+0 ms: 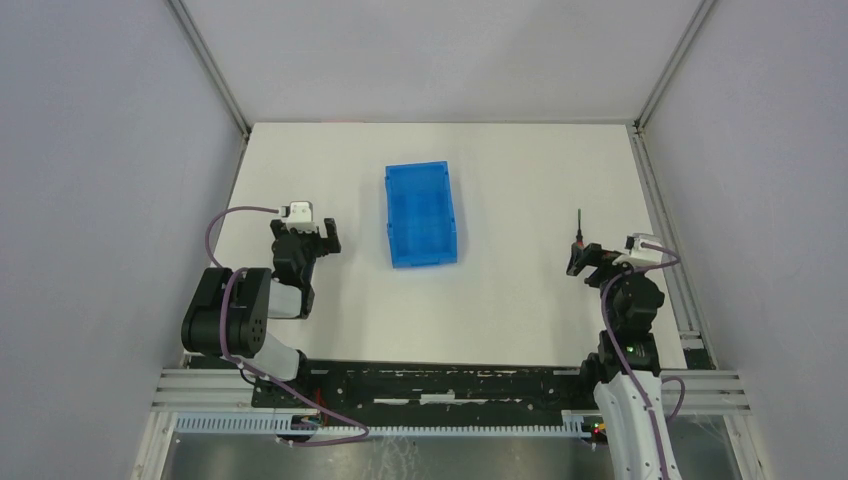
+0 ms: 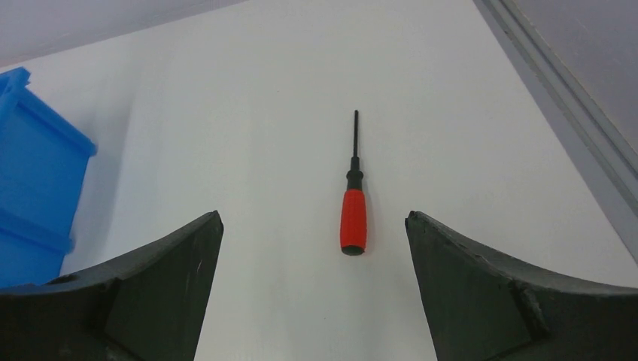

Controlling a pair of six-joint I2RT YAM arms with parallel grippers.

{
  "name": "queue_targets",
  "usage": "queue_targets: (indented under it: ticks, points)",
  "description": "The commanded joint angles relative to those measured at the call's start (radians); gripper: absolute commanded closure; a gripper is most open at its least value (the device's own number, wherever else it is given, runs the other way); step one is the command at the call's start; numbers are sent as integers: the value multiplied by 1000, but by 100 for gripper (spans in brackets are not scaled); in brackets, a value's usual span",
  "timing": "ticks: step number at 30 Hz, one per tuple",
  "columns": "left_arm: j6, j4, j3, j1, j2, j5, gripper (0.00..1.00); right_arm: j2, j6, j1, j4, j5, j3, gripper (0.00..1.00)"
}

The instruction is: Put the screwdriver in the bin

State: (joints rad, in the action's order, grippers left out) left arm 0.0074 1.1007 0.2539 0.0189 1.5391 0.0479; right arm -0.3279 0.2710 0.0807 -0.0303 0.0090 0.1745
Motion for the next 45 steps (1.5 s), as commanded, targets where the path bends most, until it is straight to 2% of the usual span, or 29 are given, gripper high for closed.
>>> queue_targets:
  ticks: [1, 3, 5, 11, 14, 18, 26, 28, 31, 35, 37, 43, 45]
  points:
    - [-32, 39, 4, 1, -11, 4, 0, -48, 32, 3, -86, 103, 155, 2]
    - [-32, 39, 4, 1, -11, 3, 0, -108, -32, 4, -122, 14, 248, 2]
    - [-32, 39, 4, 1, -11, 4, 0, -215, -48, 5, -73, -7, 396, 2]
    - [-32, 39, 4, 1, -11, 3, 0, -778, -164, 2, 535, 68, 1066, 2]
    - [-32, 40, 4, 1, -11, 4, 0, -1025, -222, 2, 740, 48, 1266, 2]
    - [-32, 39, 4, 1, -11, 3, 0, -1218, -250, 3, 770, 91, 1259, 2]
    - [-32, 39, 4, 1, -11, 5, 0, -1433, -233, 4, 609, 129, 1049, 12]
    - [-32, 39, 4, 1, -11, 3, 0, -1470, -234, 4, 571, 106, 1017, 19]
    - [-32, 39, 4, 1, -11, 4, 0, -1517, -236, 4, 554, 96, 987, 40]
    - [-32, 39, 4, 1, -11, 3, 0, -1515, -237, 4, 585, 94, 978, 78]
    - [-32, 39, 4, 1, -11, 3, 0, -1503, -249, 4, 654, 84, 1035, 98]
    - [-32, 39, 4, 1, -11, 3, 0, -1501, -294, 1, 1044, 52, 1429, 100]
    - [-32, 40, 4, 1, -10, 4, 0, -1489, -290, 1, 1116, 75, 1529, 100]
